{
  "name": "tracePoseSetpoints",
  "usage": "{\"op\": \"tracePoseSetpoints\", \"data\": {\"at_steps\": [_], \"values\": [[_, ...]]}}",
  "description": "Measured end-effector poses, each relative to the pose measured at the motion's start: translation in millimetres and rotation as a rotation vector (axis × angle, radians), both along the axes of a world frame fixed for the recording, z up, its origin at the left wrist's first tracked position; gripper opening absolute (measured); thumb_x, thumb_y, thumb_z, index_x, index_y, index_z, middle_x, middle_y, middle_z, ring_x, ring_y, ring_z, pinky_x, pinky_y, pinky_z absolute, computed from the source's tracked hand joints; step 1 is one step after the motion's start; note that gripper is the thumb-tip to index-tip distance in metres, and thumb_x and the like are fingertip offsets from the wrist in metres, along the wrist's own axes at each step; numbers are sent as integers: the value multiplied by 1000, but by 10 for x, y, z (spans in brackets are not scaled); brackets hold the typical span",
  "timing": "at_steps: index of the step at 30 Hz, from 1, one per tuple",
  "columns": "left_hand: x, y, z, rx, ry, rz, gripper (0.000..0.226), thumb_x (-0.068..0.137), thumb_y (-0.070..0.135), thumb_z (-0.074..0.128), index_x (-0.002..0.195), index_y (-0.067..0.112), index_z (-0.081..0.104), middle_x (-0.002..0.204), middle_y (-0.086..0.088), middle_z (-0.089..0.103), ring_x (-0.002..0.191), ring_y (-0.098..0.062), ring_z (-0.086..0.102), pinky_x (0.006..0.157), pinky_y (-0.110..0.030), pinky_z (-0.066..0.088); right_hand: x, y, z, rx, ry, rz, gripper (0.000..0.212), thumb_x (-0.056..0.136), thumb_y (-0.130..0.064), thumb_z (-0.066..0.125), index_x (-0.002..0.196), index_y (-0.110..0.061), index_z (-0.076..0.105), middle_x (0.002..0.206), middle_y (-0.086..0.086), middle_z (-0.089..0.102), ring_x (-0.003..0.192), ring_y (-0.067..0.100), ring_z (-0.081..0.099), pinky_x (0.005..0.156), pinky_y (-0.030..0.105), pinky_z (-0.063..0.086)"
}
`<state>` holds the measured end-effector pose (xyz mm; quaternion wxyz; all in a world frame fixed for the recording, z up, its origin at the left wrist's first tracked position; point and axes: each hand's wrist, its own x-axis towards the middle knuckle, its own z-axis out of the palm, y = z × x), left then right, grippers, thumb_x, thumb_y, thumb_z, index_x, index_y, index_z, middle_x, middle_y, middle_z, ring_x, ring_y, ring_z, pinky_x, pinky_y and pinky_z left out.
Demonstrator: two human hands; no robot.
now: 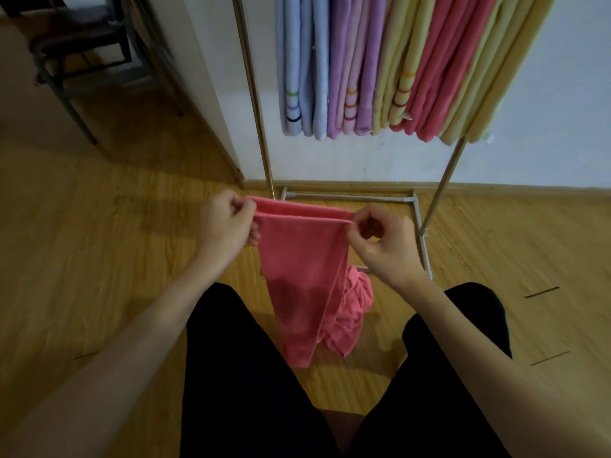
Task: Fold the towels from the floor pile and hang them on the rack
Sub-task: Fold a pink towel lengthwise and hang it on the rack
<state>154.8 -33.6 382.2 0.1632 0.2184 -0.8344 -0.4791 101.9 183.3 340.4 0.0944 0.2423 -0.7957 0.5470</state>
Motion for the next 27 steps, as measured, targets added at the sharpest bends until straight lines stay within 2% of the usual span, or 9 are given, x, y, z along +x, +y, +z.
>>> {"op": "tracePoseSetpoints", "data": {"at_steps": [3,4,6,10,14,18,22,27], "values": [[6,-123,4,-424,-100,-52,22,89,21,58,71,9,57,59,-4,61,49,-14,59,43,-29,48,-78,33,96,88,4,-8,12,74,0,65,66,-7,59,61,2,60,55,14,54,53,32,48],[7,-134,28,-520,-136,-75,22,88,24,60,71,11,57,59,-3,60,51,-15,57,43,-28,45,-94,41,127,108,7,-13,11,73,0,65,66,-7,59,61,3,60,56,17,55,55,36,49],[-6,-139,89,-592,-177,-112,17,87,27,63,76,14,57,66,0,60,56,-14,57,47,-25,44,-111,57,204,135,14,-21,10,72,0,66,66,-6,60,61,4,61,57,19,56,57,40,50],[-80,-116,278,-605,-24,-142,6,87,25,63,90,20,61,81,6,61,64,-7,58,54,-26,54,-160,86,417,134,8,-62,8,72,2,68,68,-4,64,64,6,64,58,19,59,60,42,52],[-149,-30,579,-564,189,-155,8,90,15,58,91,17,65,78,6,62,68,-5,58,60,-27,55,-246,118,692,98,48,-136,8,73,1,70,71,-6,66,66,4,66,60,19,63,60,40,55],[-219,62,885,-562,334,-142,14,87,9,56,86,16,68,74,3,64,66,-8,59,57,-27,53,-311,167,997,47,100,-164,9,73,1,72,72,-6,66,67,4,66,62,20,64,60,37,56],[-262,114,1159,-488,363,-178,19,84,4,57,79,19,67,75,4,66,71,-9,61,62,-27,53,-331,229,1255,-21,120,-153,15,74,4,72,72,-7,62,65,1,64,57,9,60,57,18,51],[-235,108,1360,-361,260,-367,37,81,-11,46,79,22,62,81,4,66,79,-10,64,70,-28,53,-367,294,1412,-51,148,-122,21,75,4,70,88,-4,55,69,7,67,61,14,63,61,20,53]]}}
